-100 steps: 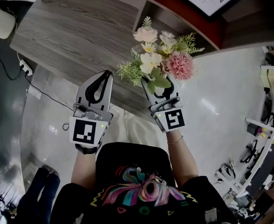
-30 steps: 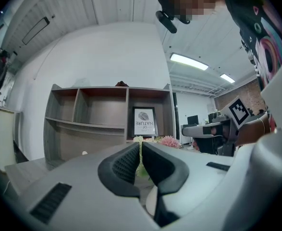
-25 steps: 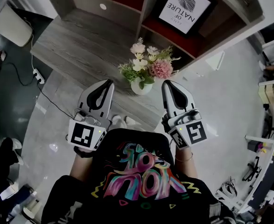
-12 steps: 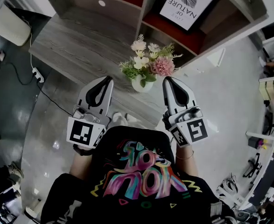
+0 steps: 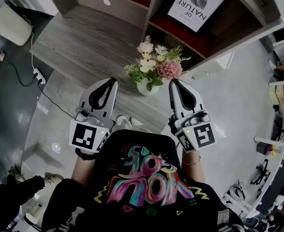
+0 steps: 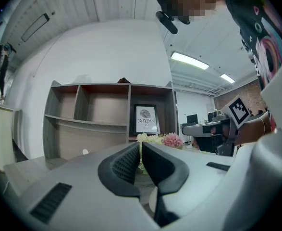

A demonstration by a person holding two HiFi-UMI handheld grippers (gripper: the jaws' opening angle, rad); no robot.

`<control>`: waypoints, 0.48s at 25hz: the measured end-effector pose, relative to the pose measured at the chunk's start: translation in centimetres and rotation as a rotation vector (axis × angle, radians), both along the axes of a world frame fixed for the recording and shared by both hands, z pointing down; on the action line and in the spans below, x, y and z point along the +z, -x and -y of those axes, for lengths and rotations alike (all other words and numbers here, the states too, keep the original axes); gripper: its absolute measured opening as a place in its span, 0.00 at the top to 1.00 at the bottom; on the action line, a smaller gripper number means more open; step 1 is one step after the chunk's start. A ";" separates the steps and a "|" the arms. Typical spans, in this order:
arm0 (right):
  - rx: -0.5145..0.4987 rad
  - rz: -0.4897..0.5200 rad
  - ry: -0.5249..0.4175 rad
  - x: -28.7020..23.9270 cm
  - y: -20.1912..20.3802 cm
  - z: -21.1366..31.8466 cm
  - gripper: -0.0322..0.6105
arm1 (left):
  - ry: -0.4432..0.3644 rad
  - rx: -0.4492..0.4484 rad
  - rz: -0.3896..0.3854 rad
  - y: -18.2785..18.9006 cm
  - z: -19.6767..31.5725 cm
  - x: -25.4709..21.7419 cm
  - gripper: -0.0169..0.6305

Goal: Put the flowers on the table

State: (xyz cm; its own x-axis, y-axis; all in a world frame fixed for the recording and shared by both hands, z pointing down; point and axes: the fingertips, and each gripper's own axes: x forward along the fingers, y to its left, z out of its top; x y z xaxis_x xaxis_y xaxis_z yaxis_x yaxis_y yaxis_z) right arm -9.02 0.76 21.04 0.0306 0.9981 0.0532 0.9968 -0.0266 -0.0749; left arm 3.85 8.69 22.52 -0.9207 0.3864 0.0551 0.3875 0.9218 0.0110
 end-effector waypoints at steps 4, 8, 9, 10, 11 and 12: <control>0.000 -0.002 -0.001 0.0 0.1 0.0 0.93 | -0.001 0.001 -0.002 0.1 0.0 0.0 0.92; -0.004 0.002 -0.004 -0.1 0.0 0.0 0.93 | -0.003 0.004 -0.001 0.0 0.0 -0.1 0.92; -0.005 0.003 -0.006 0.0 0.0 0.0 0.93 | -0.003 0.004 -0.001 0.0 0.0 -0.1 0.92; -0.006 0.003 -0.008 0.0 0.0 0.0 0.93 | -0.003 0.005 -0.001 0.0 0.0 0.0 0.92; -0.007 0.004 -0.010 0.1 -0.1 0.0 0.93 | -0.003 0.005 -0.002 0.0 0.0 0.0 0.92; -0.009 0.004 -0.012 0.1 -0.1 0.0 0.93 | -0.002 0.005 -0.001 0.0 0.0 0.0 0.92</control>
